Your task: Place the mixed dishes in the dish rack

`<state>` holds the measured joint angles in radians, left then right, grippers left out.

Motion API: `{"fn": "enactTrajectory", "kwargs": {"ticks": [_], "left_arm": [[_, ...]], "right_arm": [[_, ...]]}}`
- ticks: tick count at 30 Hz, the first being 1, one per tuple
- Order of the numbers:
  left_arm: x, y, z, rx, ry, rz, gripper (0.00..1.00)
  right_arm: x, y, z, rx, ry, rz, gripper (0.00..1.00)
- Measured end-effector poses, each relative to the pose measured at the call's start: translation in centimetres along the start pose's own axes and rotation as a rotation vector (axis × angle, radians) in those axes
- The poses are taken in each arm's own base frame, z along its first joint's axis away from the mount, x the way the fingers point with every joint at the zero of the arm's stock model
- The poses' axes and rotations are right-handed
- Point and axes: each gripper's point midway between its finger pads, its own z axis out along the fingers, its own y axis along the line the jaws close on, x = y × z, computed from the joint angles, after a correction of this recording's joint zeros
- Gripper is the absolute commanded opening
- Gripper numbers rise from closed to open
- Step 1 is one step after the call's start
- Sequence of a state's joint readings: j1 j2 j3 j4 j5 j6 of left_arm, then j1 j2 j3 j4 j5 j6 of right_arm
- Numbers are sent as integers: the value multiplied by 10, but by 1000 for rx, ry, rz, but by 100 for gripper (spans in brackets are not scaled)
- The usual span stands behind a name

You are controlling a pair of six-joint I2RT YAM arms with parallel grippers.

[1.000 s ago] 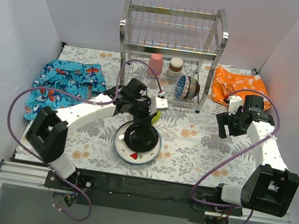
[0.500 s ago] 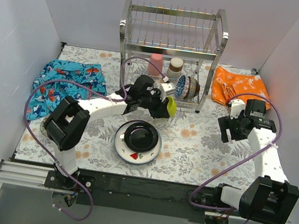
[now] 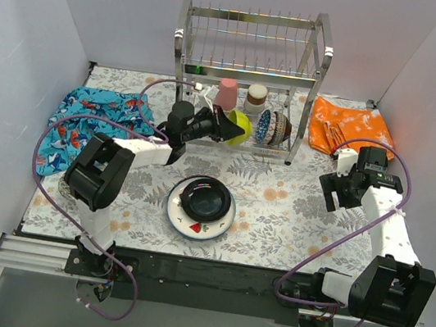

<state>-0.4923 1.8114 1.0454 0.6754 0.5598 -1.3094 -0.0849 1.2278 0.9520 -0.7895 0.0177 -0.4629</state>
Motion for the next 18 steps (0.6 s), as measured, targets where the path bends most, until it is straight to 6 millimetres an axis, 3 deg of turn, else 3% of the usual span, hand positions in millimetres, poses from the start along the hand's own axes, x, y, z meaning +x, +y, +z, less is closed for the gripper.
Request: {"fn": "enactTrajectory", "kwargs": {"ticks": [5, 10, 18], "left_arm": [[-7, 5, 17, 33, -44, -86, 0], [2, 23, 32, 33, -52, -157, 0], [-7, 42, 59, 96, -81, -178, 0]], "right_arm": [[2, -2, 0, 12, 11, 0, 89], [7, -3, -1, 21, 32, 0, 89], [13, -3, 2, 18, 70, 0, 89]]}}
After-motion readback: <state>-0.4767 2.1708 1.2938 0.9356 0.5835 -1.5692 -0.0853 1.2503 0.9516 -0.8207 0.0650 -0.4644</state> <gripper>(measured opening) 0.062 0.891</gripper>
